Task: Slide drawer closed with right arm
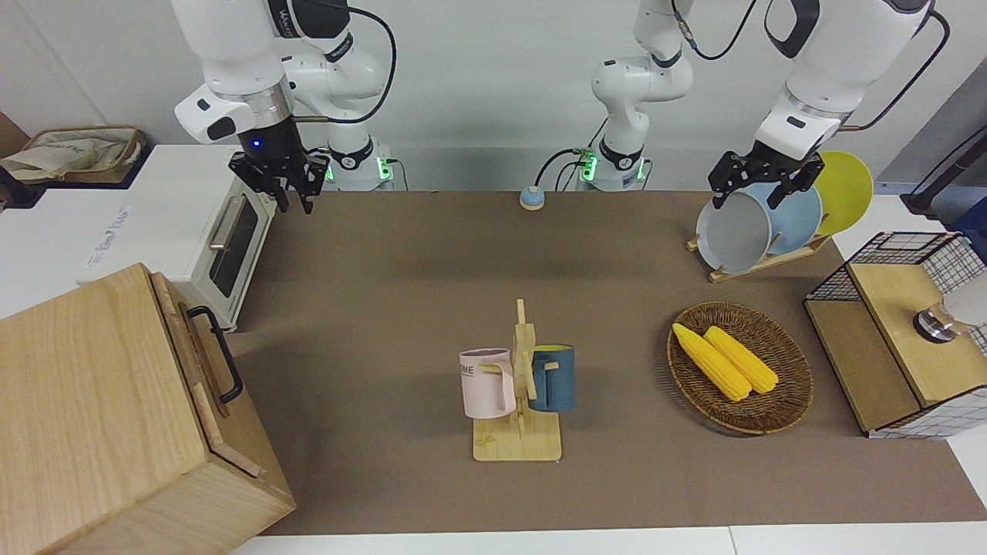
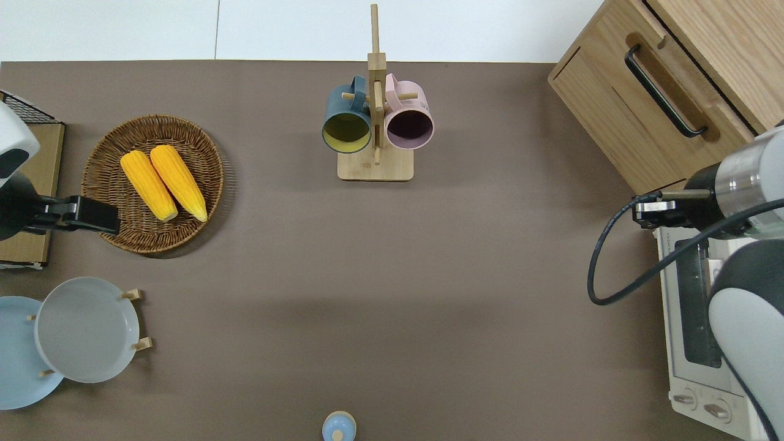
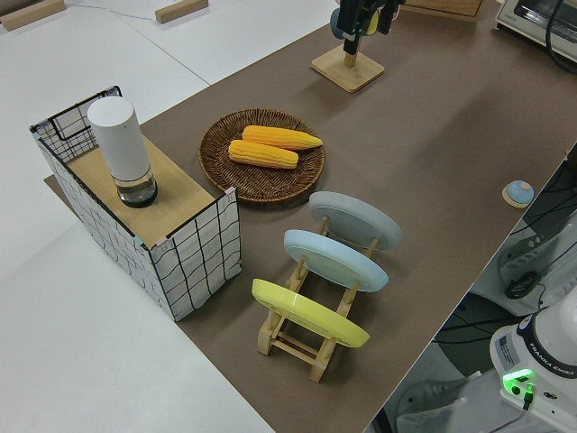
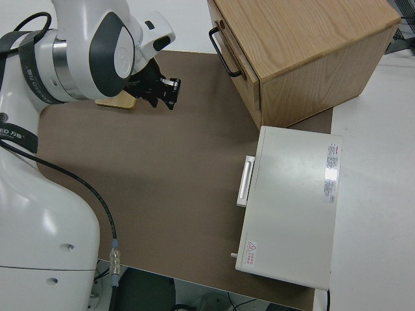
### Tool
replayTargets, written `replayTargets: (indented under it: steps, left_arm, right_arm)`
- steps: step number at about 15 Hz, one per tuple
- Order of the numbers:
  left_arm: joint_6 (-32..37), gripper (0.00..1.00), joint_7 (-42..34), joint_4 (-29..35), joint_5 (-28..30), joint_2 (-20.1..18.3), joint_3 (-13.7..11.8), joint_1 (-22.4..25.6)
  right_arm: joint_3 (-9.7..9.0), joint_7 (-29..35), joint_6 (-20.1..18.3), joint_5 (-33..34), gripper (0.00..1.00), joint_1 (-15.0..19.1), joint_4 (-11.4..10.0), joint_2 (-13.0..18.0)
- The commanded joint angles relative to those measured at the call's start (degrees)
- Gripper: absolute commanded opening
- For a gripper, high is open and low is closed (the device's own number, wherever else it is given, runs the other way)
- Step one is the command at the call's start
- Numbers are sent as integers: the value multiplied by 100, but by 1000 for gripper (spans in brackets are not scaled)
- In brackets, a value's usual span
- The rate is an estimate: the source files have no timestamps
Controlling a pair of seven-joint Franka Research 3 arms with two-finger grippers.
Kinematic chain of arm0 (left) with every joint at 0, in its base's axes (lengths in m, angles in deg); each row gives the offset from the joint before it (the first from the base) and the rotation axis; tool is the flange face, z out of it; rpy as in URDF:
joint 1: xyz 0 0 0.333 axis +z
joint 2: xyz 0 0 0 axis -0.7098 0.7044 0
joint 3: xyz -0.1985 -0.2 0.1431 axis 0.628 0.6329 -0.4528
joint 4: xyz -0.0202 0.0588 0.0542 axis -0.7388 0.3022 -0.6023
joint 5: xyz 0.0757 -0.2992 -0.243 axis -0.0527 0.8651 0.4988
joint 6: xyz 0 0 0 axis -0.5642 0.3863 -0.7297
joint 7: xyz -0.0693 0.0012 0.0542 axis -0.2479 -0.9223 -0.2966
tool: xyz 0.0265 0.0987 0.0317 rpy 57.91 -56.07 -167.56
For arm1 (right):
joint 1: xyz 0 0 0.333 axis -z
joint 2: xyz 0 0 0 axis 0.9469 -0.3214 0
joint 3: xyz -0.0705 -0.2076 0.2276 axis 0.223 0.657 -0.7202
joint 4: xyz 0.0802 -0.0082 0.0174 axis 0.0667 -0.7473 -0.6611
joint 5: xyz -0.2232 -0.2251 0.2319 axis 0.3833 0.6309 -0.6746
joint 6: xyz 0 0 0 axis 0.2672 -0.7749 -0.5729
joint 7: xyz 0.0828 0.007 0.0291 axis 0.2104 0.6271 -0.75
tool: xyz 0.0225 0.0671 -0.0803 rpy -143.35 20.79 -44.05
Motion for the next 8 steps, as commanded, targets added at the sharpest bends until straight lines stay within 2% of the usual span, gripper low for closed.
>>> replayTargets:
  steps: [1,3,8]
  left_arm:
    - [113,993,-56,-140,-98,65,40,31]
    - [113,993,-56,-149,-98,65,40,31]
    - [113,993,-56,-140,-98,65,40,31]
  right_arm:
    - [-42,-166,151,-94,983,81,22,-125]
    - [-42,-166,142,-15,983,72,250,-284]
    - [-33,-166,116,73,983,29,286,-319]
